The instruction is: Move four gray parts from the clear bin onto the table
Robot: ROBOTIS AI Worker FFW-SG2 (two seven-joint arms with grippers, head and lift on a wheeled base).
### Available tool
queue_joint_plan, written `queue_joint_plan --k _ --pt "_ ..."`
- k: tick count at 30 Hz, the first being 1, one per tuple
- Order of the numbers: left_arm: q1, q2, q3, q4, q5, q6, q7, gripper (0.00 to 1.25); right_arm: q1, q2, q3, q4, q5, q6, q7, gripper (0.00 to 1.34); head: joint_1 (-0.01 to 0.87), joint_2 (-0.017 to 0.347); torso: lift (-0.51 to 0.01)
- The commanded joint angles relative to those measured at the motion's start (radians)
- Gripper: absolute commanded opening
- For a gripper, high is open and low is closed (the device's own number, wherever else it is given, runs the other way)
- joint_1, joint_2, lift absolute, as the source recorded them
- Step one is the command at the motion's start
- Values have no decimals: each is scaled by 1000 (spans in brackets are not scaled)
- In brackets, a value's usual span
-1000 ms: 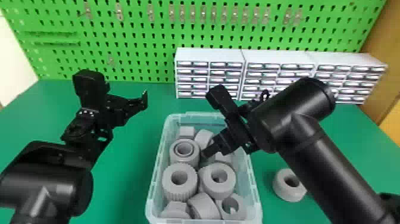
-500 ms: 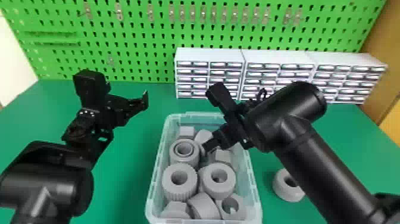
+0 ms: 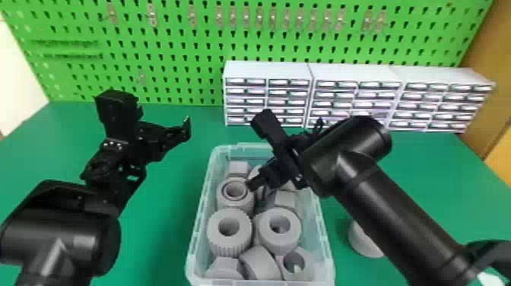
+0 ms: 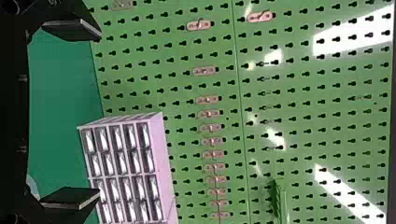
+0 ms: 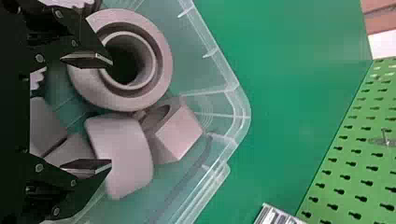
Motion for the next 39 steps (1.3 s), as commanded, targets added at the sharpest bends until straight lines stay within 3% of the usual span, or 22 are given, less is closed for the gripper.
queue_joint_plan --k 1,18,32,36,39 --pt "-1 0 -1 1 1 0 -1 1143 -15 10 20 85 -35 -102 -1 838 678 34 -50" --pt "-7 0 -8 7 5 -1 -3 1143 -50 24 112 221 -116 -261 -64 833 678 34 -50" --pt "-5 0 -5 8 8 -1 -4 1143 -46 20 129 299 -114 -341 -65 825 678 34 -50" --pt "-5 0 -5 8 8 -1 -4 1143 -44 21 132 299 -116 -340 -65 721 678 34 -50" --pt "-4 0 -5 8 8 -1 -4 1143 -44 21 138 292 -114 -337 -65 511 678 34 -50"
